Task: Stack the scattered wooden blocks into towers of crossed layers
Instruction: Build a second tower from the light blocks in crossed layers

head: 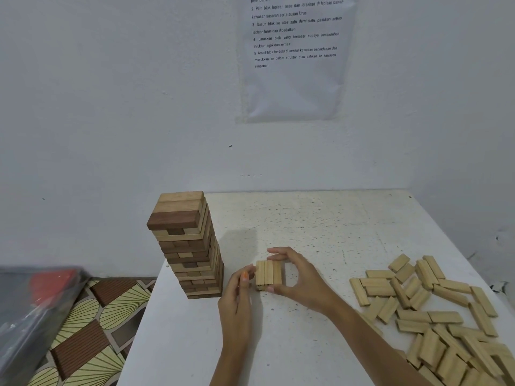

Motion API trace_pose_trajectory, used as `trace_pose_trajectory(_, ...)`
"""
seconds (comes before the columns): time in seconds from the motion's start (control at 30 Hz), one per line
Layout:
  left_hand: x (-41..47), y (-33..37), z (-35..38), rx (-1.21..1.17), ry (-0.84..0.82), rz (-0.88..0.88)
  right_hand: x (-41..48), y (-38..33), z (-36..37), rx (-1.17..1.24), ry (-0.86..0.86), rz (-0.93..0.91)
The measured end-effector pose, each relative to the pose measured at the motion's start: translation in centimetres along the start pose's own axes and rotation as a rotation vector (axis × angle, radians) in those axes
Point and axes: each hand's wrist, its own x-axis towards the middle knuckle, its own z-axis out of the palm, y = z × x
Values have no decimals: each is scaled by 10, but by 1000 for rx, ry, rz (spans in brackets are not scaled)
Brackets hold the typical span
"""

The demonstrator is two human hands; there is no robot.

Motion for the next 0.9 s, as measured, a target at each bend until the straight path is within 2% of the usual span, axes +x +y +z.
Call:
trace_pose_trajectory(0.5, 5, -2, 0, 12, 12, -20, 2, -8, 5, -37, -3, -12)
trace_pose_trajectory(0.63, 4, -1, 2, -25, 19, -63, -6, -8, 4, 26, -7, 30)
trace_pose_trajectory(0.73, 6, -5, 1, -25, -3, -85, -18, -11, 15, 67, 65, 140)
trace_pose_trajectory(0.8, 5, -4, 2, 7, -7, -85, -26, -12, 28, 8, 129, 190)
trace_pose_trajectory(0.9, 1, -2, 3, 88, -26, -66, -33, -7, 43, -240, 128, 174)
